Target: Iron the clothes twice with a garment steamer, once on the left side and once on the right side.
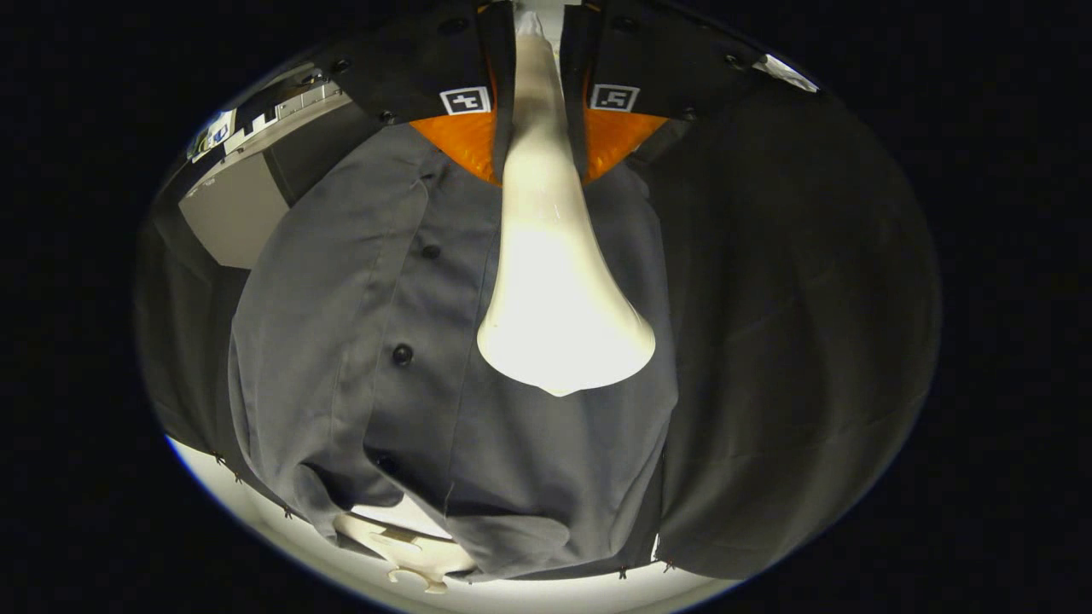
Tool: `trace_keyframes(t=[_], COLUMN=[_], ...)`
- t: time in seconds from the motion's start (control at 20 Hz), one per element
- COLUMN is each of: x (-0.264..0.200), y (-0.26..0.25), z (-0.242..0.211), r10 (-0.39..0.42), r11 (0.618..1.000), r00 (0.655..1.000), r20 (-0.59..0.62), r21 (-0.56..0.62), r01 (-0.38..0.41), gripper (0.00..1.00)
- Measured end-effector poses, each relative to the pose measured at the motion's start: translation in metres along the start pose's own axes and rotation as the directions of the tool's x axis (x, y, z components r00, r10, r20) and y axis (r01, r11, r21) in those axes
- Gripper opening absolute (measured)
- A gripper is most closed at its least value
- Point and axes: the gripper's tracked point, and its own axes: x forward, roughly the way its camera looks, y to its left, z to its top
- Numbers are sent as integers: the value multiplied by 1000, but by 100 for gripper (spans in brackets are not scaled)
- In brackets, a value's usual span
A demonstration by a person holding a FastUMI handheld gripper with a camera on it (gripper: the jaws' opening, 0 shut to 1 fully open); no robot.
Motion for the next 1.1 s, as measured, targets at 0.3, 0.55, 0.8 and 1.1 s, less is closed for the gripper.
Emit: trace_keyframes(t=[0.3, 0.55, 0.8, 1.1], x=[13, 18, 23, 30], y=[-3, -2, 4, 8], z=[-49, -66, -90, -119], r10=[-17, -23, -23, -3], r11=[1000, 999, 1000, 1000], r00=[997, 995, 992, 991], r20=[-70, -93, -125, -135], r21=[-24, -25, -18, -15], r01=[15, 20, 21, 1], gripper=[29, 29, 29, 29])
